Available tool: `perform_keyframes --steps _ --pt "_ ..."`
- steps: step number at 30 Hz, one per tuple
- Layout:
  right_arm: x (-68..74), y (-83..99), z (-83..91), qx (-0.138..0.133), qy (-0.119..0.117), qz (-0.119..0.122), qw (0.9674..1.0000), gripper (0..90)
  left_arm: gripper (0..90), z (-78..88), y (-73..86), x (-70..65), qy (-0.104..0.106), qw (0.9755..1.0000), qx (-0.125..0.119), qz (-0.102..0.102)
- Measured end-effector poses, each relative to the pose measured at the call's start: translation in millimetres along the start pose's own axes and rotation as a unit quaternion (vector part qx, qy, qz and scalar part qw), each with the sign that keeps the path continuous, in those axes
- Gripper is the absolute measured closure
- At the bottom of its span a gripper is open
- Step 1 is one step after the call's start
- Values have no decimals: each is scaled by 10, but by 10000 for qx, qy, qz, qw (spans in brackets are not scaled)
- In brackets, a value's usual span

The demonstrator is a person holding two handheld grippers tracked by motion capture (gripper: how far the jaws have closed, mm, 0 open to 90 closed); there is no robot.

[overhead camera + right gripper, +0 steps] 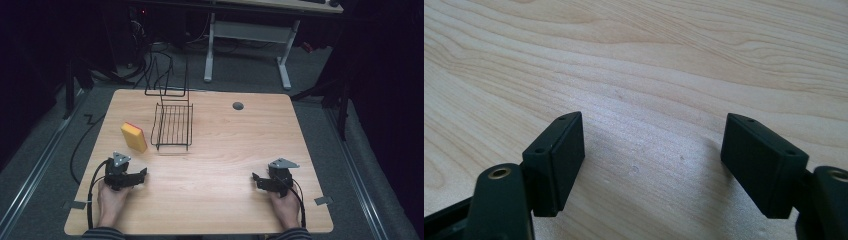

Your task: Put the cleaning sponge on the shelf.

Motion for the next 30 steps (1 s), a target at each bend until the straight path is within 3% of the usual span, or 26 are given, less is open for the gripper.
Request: perform_keyframes --steps 16,30 --pt "-2 1 0 -3 4 14 10000 258 134 253 -159 -99 140 9986 -498 -60" --pt "-2 2 1 -3 2 15 10000 258 79 426 -386 -101 126 9978 -646 -92"
Point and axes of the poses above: each handheld gripper's, and its own axes: z roughly backward along the jaws, y roughly out of its underside, x roughly to its left, the point moved 5 cm from there along -z, roughly forward along the jaws, and after that the axes turned 7 degrees about y, right-handed, at the moved point
